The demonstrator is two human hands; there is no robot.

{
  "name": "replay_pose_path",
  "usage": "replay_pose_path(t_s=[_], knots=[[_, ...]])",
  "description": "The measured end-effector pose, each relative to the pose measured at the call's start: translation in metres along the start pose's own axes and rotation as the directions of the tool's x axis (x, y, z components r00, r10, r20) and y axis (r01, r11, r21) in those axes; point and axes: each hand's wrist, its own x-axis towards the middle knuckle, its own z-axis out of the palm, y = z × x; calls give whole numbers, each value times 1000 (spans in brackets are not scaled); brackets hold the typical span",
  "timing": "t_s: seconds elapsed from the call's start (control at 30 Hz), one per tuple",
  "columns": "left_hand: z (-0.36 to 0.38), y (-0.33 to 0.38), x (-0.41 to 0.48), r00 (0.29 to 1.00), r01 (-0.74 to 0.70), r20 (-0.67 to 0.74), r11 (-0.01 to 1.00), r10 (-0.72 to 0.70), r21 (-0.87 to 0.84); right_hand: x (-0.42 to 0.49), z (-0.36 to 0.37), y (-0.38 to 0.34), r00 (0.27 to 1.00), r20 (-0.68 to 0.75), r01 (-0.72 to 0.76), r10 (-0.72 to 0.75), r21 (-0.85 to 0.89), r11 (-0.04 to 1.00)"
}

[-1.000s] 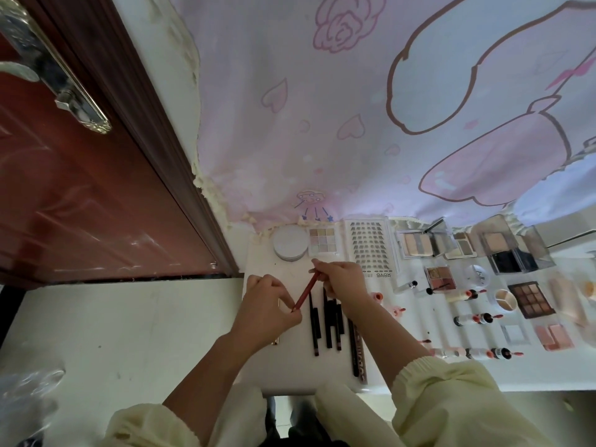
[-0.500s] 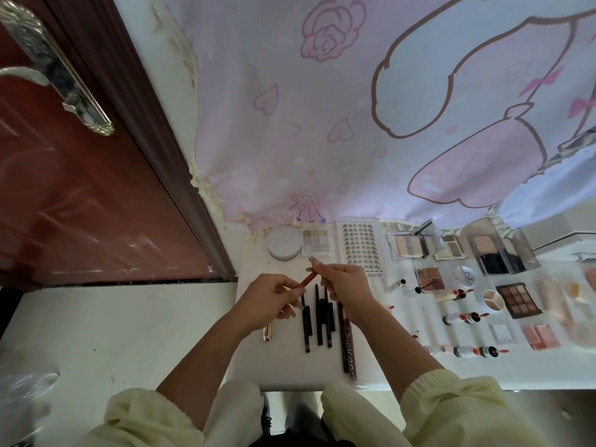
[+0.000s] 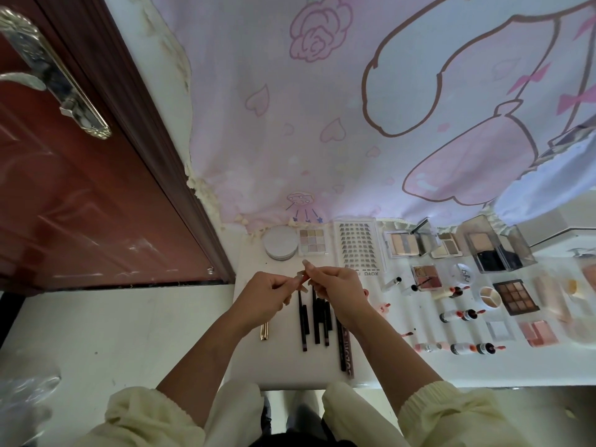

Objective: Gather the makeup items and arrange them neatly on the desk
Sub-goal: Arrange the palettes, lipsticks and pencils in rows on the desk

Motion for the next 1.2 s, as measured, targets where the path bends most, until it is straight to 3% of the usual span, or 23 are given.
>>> replay_pose_path(t_s=[0.2,0.7,0.87,1.07,1.2], knots=[[-1,5,-4,999,37,31,996,-35,-86,-4,2,-2,999,-14,39,-40,-16,999],[-4,5,-5,987,146,84,983,-137,-112,-8,2,-4,991,18,131,-130,-47,990],[-5,0,-2,975,178,172,951,-137,-251,-5,-2,-9,995,-3,97,-98,-56,994],[-13,-6,-4,975,125,205,970,-81,-209,2,-5,-9,996,-46,74,-76,-45,996],[-17,-17,-5,983,129,161,964,-92,-235,7,-4,-9,991,-128,52,-44,64,997]])
